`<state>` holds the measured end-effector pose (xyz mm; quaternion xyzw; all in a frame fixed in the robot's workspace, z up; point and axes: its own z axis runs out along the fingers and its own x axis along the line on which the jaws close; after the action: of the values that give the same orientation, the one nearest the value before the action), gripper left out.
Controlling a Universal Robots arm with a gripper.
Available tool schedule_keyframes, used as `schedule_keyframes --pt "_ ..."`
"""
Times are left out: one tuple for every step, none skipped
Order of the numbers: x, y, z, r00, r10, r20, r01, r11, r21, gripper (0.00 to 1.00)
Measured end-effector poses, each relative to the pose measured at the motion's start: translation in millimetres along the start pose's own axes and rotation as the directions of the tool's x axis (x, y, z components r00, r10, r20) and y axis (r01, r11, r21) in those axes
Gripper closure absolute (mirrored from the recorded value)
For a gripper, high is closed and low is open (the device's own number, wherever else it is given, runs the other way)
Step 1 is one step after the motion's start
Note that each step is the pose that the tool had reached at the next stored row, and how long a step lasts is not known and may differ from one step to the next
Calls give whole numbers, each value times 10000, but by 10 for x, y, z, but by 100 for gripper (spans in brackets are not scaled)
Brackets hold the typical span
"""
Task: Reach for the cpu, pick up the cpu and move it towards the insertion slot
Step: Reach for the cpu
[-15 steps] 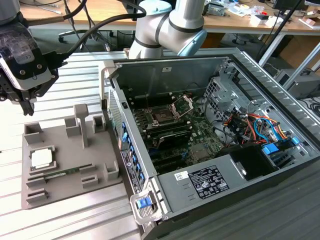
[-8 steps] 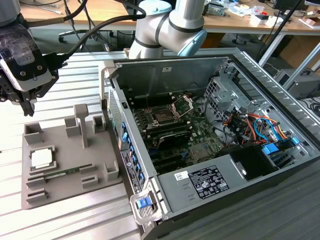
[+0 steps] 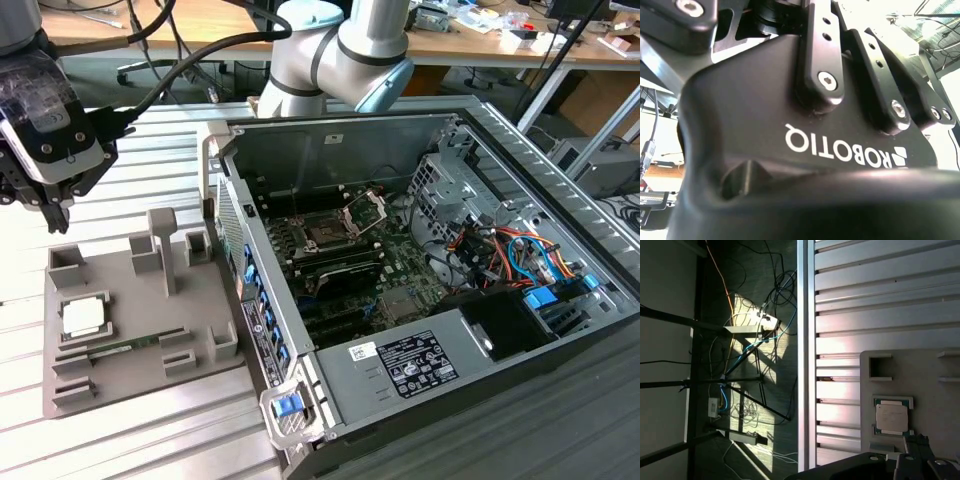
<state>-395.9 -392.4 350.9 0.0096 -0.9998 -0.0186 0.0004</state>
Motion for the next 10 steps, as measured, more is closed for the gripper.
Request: schedule_keyframes --pt "0 0 3 10000 0 0 0 10000 0 89" --pt "0 0 4 10000 0 0 0 10000 0 89" --pt "0 0 5 10000 0 0 0 10000 0 89" --pt "0 0 8 10000 0 0 0 10000 0 89" --pt "0 0 9 10000 0 0 0 10000 0 89" --pt "0 0 10 10000 0 0 0 10000 0 89" --pt "0 -1 12 10000 0 0 0 10000 0 89" --pt "0 -1 15 10000 0 0 0 10000 0 89" --pt "0 -1 16 10000 0 0 0 10000 0 89" --pt "0 -1 17 10000 0 0 0 10000 0 89"
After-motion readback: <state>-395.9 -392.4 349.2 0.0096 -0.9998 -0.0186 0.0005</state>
